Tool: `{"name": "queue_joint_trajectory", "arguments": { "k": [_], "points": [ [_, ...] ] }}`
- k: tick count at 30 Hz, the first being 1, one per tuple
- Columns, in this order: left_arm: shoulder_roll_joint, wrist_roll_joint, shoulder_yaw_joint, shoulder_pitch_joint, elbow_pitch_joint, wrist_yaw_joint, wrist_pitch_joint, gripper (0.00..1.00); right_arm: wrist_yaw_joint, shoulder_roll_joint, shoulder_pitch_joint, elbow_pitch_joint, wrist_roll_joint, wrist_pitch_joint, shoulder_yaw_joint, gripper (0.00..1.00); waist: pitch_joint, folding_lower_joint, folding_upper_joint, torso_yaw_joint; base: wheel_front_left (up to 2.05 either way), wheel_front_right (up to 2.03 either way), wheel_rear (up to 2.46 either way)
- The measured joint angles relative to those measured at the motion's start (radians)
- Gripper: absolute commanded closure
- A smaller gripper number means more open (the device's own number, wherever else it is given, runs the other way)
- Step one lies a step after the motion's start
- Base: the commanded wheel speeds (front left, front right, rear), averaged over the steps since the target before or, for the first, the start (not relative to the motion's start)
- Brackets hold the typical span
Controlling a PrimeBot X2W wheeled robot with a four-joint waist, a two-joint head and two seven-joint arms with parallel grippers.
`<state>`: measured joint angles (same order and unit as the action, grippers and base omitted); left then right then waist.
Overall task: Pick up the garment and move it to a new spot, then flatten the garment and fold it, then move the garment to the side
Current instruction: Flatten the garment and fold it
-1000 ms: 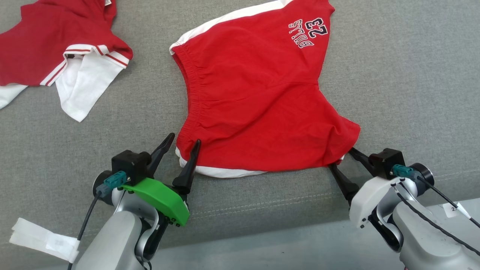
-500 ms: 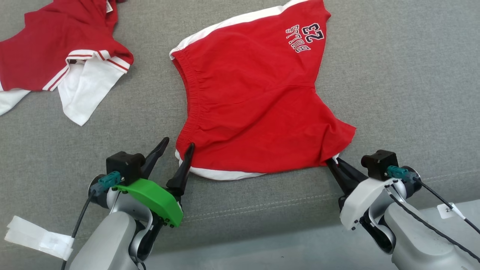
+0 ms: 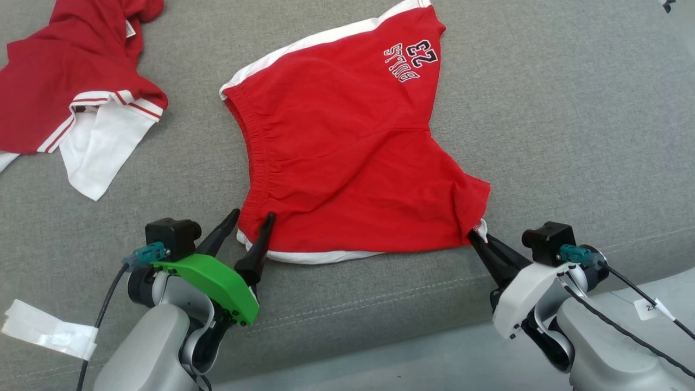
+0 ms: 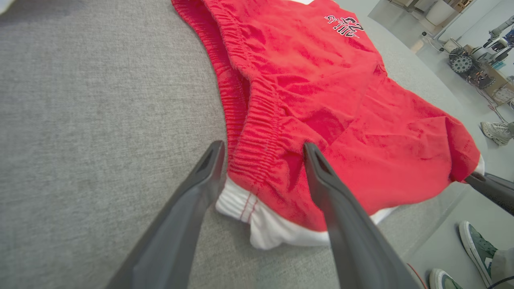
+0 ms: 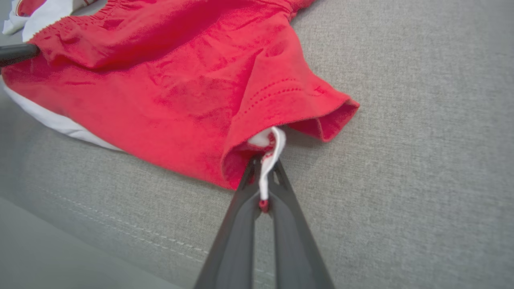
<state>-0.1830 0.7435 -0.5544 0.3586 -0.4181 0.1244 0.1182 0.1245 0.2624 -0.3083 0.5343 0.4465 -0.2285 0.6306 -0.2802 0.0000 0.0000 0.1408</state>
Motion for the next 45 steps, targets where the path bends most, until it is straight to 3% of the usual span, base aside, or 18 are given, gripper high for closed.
{"name": "queue_joint_trajectory", "arguments": {
  "k": [2, 3, 4, 6, 14, 22, 35, 45],
  "points": [
    [0.002, 0.02, 0.002, 0.016, -0.002, 0.0, -0.004, 0.0, 0.0, 0.011, 0.001, 0.0, 0.008, 0.0, -0.002, 1.0, 0.0, 0.0, 0.0, 0.002, 0.0, 0.0, 0.0],
    [0.002, 0.035, 0.002, 0.021, -0.005, 0.0, -0.005, 0.21, 0.0, 0.015, 0.001, 0.0, 0.014, -0.002, -0.002, 1.0, 0.0, 0.0, 0.0, 0.003, 0.0, 0.0, 0.0],
    [0.001, 0.042, -0.001, 0.023, -0.008, 0.0, -0.012, 0.57, 0.0, 0.017, 0.001, 0.0, 0.019, -0.004, -0.002, 1.0, 0.0, 0.0, 0.0, 0.003, 0.0, 0.0, 0.0],
    [-0.002, 0.046, -0.006, 0.024, -0.012, 0.0, -0.013, 1.0, 0.0, 0.017, 0.001, 0.0, 0.027, -0.006, -0.002, 1.0, 0.0, 0.0, 0.0, 0.004, 0.0, 0.0, 0.0],
    [-0.011, 0.077, -0.031, 0.023, 0.014, 0.0, -0.009, 1.0, 0.0, 0.017, 0.013, -0.021, 0.103, -0.01, -0.029, 1.0, 0.008, 0.0, 0.0, -0.005, 0.0, 0.0, 0.0],
    [-0.056, 0.129, -0.047, -0.032, 0.058, 0.0, -0.004, 1.0, 0.0, 0.017, 0.096, -0.137, 0.287, -0.007, 0.087, 1.0, 0.036, 0.0, 0.0, -0.024, 0.0, 0.0, 0.0],
    [-0.13, 0.179, -0.071, -0.136, 0.154, 0.0, -0.039, 1.0, 0.0, 0.165, 0.191, -0.371, 0.514, 0.065, 0.125, 1.0, 0.082, 0.0, 0.0, -0.017, 0.0, 0.0, 0.0],
    [-0.128, 0.196, -0.055, -0.089, 0.242, 0.0, -0.057, 1.0, 0.0, 0.265, 0.144, -0.438, 0.529, 0.062, 0.026, 1.0, 0.064, 0.0, 0.0, -0.016, 0.0, 0.0, 0.0]
  ]
}}
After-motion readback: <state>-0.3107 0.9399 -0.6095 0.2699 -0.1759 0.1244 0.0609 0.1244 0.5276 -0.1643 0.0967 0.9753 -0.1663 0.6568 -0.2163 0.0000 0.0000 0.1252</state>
